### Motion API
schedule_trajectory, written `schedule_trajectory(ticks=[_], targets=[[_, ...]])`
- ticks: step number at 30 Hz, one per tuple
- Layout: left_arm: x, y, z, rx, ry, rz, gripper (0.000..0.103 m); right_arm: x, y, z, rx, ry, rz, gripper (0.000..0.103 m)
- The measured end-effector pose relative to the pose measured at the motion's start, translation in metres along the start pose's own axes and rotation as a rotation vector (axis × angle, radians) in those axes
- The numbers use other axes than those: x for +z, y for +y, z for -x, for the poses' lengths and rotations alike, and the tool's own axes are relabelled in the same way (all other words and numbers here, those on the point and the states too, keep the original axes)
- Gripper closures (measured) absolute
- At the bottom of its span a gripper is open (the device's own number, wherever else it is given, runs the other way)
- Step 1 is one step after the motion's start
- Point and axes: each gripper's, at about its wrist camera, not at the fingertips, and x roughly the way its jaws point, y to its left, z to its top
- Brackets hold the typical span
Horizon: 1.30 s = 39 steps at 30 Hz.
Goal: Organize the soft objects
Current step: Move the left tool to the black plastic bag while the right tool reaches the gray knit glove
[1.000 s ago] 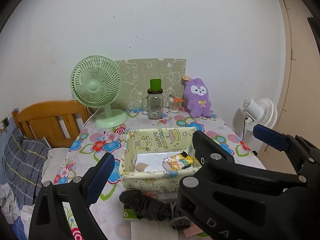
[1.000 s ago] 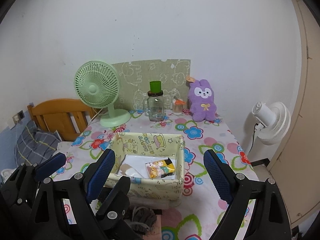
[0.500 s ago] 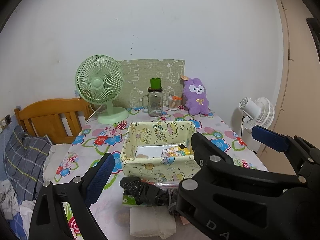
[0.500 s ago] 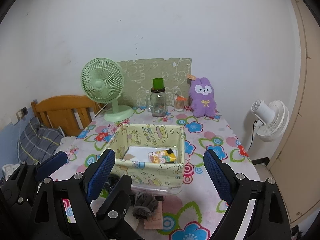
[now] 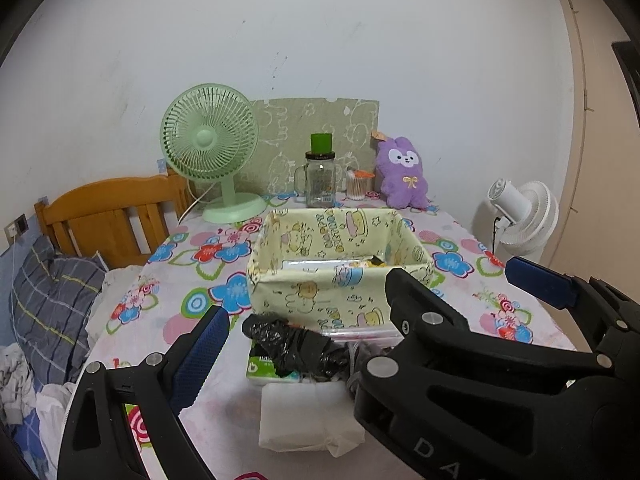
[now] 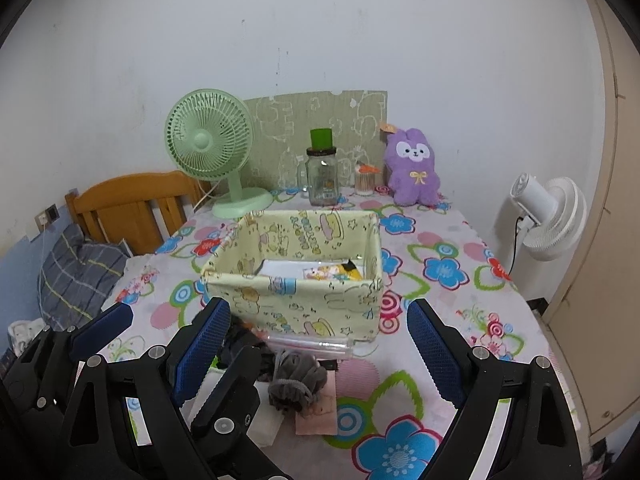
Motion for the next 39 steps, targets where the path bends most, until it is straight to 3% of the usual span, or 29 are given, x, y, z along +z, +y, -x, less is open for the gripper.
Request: schedule_trajectory(ticks=[12, 23, 26, 39], targets=[[-0.024, 0.003, -0.027, -0.001, 0.054, 0.004, 0.006, -0.025, -0.004, -0.028, -0.001, 0.025, -0.037, 0.011], [-0.046, 0.012, -0.054, 0.018, 0.153, 0.017, 0.010, -0.047, 0.002, -0.064, 0.012, 0.122, -0.045, 0.011], [-0.050, 0.014, -0.062, 0.015, 0.183, 0.024, 0.012, -0.052, 0.002, -0.073, 0.001, 0.151, -0.048, 0.017], [-0.063, 0.021, -0.079, 0.024, 0.245, 0.034, 0.019, -0.067, 0.006, -0.099, 0.018, 0.244, -0.043, 0.024]])
